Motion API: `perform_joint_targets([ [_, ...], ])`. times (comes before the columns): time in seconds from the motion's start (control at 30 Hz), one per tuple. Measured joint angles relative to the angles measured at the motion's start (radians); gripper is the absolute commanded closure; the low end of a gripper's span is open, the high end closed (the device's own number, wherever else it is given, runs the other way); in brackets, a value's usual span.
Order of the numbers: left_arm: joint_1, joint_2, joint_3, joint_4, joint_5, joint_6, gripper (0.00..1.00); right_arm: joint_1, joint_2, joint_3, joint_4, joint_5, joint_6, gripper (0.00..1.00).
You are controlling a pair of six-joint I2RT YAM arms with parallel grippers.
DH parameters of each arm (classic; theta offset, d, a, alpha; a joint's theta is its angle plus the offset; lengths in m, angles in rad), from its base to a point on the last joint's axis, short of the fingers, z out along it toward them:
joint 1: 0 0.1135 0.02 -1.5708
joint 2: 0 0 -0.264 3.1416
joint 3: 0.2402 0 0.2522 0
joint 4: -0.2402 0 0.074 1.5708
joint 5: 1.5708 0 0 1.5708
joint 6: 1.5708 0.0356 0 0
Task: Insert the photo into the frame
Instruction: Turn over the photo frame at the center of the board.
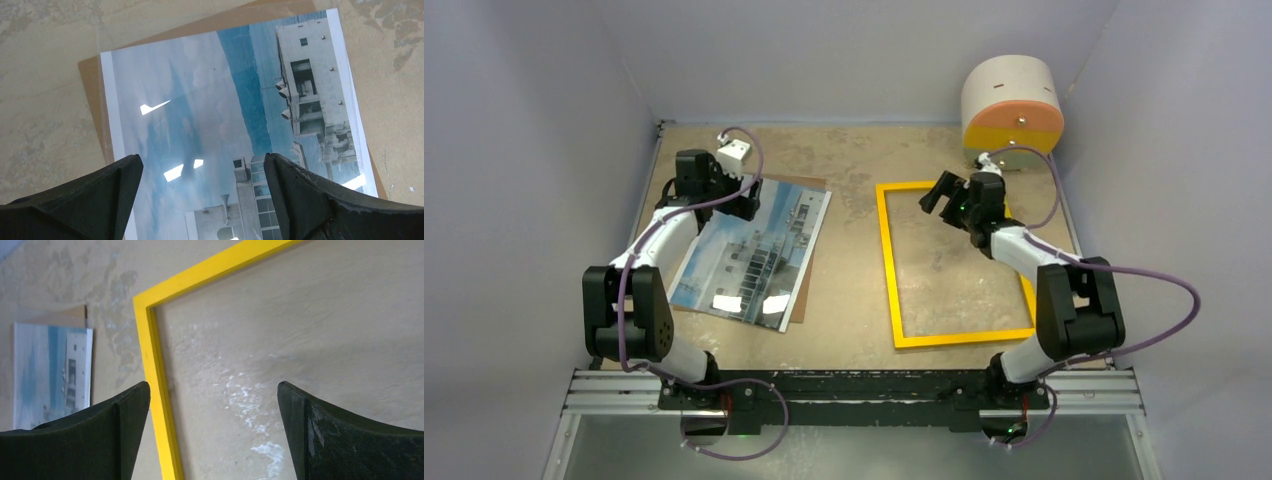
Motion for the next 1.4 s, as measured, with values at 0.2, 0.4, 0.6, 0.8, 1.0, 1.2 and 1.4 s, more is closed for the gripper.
perform_joint_targets([
  [0.2,0.0,0.0,0.004,-0.048,-0.001,0.003,0.05,0.214,0.101,0.151,-0.145,0.103,-0.068,0.08],
  [0.4,0.0,0.008,0.034,-0.106,0.006,0.003,0.06,0.392,0.181,0.211,-0.275,0.273,-0.102,0.19],
  [0.6,0.0,0.031,0.082,-0.151,0.014,0.003,0.06,0.46,0.226,0.223,-0.367,0.397,-0.109,0.28],
  [0.8,0.0,0.031,0.083,-0.188,0.029,0.003,0.06,0.499,0.243,0.223,-0.389,0.443,-0.108,0.38],
  [1.0,0.0,0.044,0.094,-0.23,0.056,0.003,0.05,0.528,0.27,0.223,-0.389,0.452,-0.097,0.61],
  [1.2,0.0,0.063,0.108,-0.269,0.076,0.003,0.04,0.56,0.279,0.232,-0.388,0.461,-0.066,0.86],
  [1.4,0.0,0.071,0.142,-0.312,0.113,0.01,0.04,0.597,0.328,0.308,-0.43,0.462,-0.023,1.0],
])
